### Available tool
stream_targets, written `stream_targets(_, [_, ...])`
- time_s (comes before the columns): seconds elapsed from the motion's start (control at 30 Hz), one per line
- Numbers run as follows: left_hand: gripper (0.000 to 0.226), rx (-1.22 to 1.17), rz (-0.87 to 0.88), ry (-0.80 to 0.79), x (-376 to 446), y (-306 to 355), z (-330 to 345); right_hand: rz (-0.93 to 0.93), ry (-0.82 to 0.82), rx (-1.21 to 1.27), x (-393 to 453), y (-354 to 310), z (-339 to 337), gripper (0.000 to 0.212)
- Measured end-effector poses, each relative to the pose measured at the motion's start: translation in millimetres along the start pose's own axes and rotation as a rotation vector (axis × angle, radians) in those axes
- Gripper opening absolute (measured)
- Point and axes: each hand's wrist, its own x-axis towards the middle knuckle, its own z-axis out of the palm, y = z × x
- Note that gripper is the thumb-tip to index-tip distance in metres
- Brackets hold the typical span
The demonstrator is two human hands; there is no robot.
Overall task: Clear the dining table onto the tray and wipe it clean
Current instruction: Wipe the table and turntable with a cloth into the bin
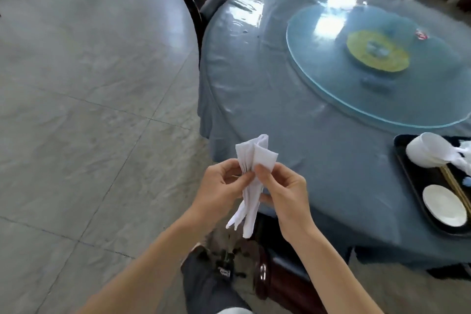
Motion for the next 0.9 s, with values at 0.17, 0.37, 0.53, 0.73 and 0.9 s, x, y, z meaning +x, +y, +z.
stream_targets(0.17, [0.014, 0.056, -0.075, -0.157, 98, 12, -16, 0.017, 0.160, 0.070, 76, 4, 17, 0.022])
stream_targets(0.37, [0.015, 0.143, -0.125, -0.322, 186, 34, -13, 0.033, 0.312, 0.159, 136, -17, 17, 0.021])
stream_targets(0.53, [0.015, 0.144, -0.210, -0.297, 258, 39, -22, 0.041, 0.496, 0.077, 184, -27, -13, 0.016])
stream_targets(0.73, [0.017, 0.176, -0.381, -0.342, 342, 20, -48, 0.202, 0.636, -0.075, 253, -14, -64, 0.007])
stream_targets(0.9, [0.012, 0.229, -0.545, -0.352, 405, -12, -56, 0.341, 0.676, -0.146, 317, 14, -82, 0.019])
